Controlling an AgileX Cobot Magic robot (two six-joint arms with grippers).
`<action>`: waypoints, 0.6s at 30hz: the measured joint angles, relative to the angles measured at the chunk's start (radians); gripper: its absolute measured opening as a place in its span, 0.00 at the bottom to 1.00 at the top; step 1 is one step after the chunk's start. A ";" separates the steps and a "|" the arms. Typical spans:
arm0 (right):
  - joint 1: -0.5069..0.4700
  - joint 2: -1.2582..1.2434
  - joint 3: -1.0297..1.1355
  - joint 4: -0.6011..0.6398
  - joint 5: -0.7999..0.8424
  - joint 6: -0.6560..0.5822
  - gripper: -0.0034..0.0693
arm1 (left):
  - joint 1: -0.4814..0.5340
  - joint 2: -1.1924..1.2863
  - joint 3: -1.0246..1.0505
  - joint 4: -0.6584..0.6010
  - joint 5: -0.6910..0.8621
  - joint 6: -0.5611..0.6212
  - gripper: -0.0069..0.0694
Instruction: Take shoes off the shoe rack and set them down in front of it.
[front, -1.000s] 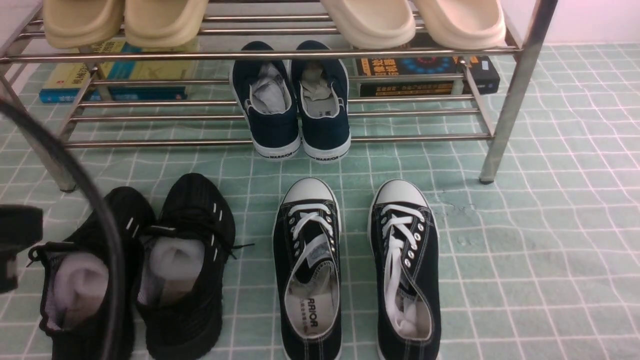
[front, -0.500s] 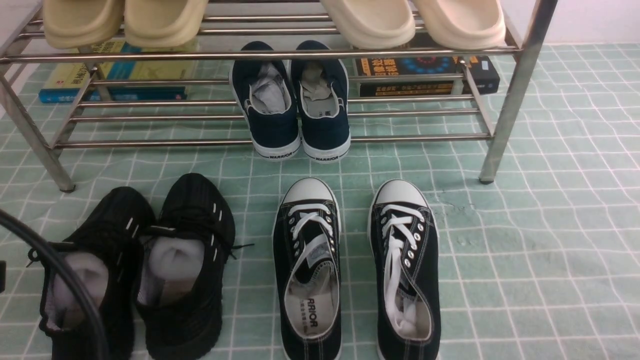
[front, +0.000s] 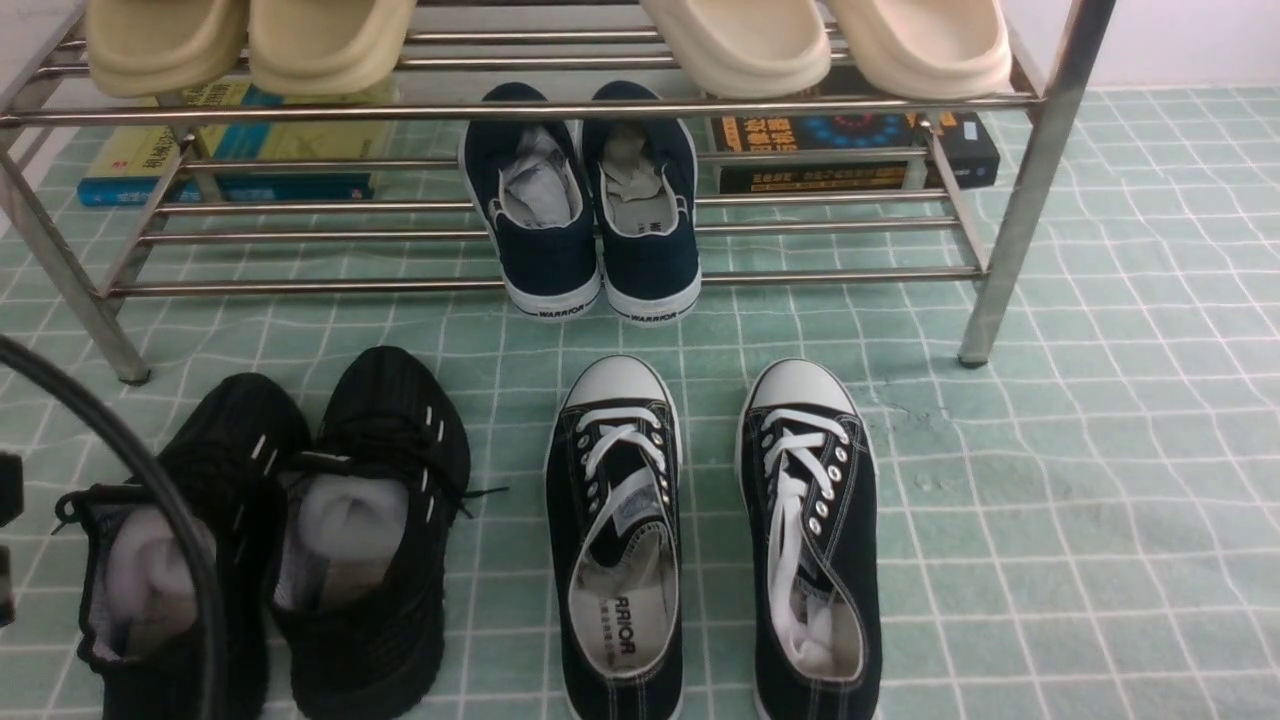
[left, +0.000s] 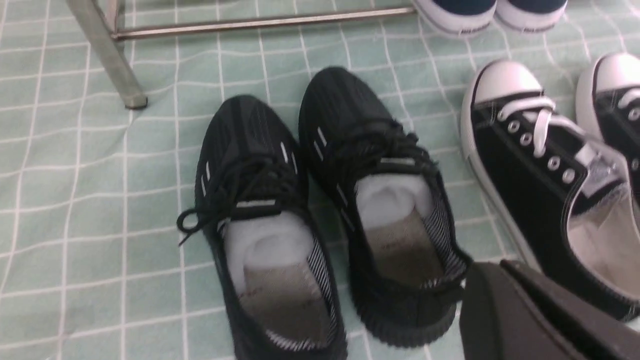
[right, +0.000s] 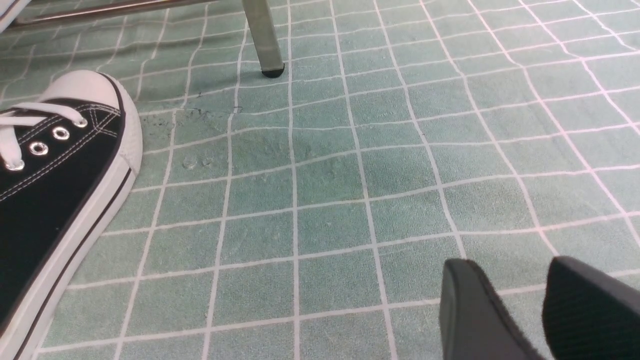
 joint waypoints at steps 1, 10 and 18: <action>0.000 0.000 0.000 0.000 0.000 0.000 0.37 | 0.000 0.004 0.016 0.000 -0.024 -0.003 0.12; 0.000 0.000 0.000 0.000 0.000 0.000 0.37 | 0.075 -0.043 0.256 -0.006 -0.335 -0.012 0.13; 0.000 0.000 0.000 0.000 0.000 0.000 0.37 | 0.257 -0.185 0.554 -0.005 -0.612 -0.012 0.14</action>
